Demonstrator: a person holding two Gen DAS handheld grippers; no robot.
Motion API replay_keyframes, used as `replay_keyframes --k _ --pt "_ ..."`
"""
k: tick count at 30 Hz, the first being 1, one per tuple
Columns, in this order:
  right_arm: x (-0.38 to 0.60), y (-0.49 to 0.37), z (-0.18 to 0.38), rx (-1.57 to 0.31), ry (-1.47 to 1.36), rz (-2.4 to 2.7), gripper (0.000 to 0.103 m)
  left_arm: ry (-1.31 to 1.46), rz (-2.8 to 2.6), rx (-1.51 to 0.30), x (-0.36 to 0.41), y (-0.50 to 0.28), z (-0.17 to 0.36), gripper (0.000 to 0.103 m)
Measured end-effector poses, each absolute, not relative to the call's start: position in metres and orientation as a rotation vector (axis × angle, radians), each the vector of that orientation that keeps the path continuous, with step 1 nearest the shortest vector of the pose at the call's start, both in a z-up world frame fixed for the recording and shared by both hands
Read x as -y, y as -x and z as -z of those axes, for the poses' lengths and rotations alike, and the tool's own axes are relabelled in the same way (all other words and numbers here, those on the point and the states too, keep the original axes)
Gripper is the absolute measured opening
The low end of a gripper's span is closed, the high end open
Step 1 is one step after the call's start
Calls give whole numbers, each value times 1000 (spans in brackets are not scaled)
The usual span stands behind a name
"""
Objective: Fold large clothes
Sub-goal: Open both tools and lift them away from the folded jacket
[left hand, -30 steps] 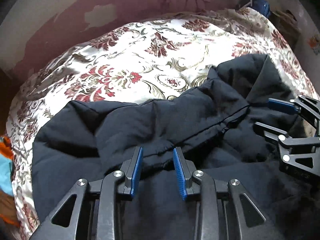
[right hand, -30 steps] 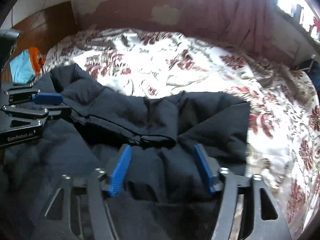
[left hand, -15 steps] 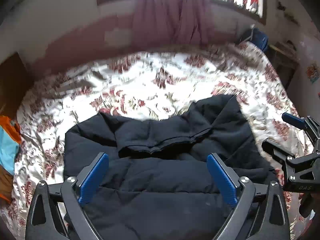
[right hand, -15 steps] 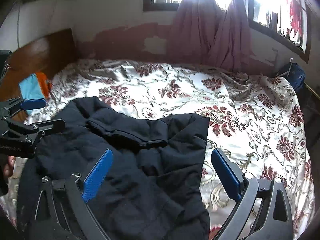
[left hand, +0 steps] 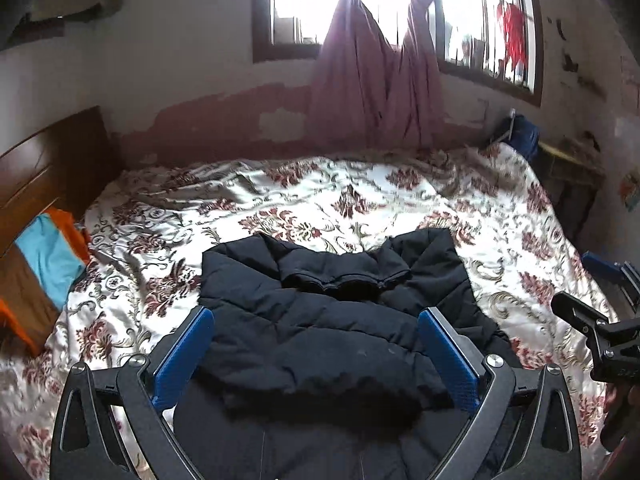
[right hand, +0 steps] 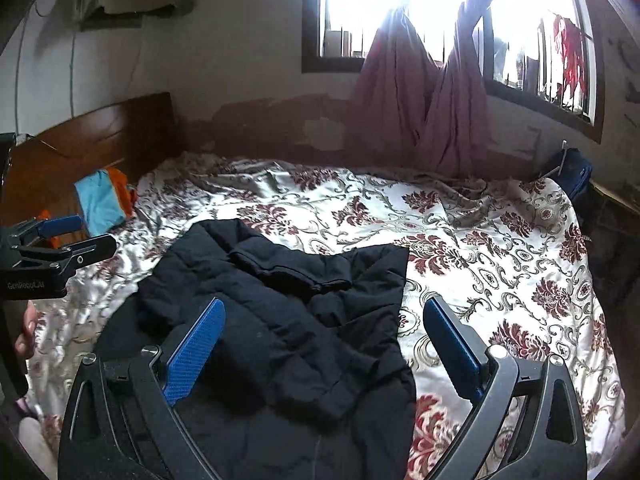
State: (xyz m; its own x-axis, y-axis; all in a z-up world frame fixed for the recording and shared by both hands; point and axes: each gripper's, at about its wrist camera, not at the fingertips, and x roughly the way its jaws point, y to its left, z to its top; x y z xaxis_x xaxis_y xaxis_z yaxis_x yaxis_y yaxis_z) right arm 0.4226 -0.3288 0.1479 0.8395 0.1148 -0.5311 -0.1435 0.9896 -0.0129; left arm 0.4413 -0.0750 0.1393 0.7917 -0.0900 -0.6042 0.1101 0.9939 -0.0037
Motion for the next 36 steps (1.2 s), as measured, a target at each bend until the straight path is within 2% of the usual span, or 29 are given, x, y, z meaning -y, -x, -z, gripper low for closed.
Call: replay_keyframes --k 19,27,36 --pt "299 -263 -169 -349 72 -181 97 -51 84 -380 63 -269 -176 103" --pt "302 -213 -164 -306 29 -175 97 -49 107 -324 60 -219 -170 103" --pt "311 -179 -144 -317 -28 -166 98 -46 91 -338 54 -174 -145 103"
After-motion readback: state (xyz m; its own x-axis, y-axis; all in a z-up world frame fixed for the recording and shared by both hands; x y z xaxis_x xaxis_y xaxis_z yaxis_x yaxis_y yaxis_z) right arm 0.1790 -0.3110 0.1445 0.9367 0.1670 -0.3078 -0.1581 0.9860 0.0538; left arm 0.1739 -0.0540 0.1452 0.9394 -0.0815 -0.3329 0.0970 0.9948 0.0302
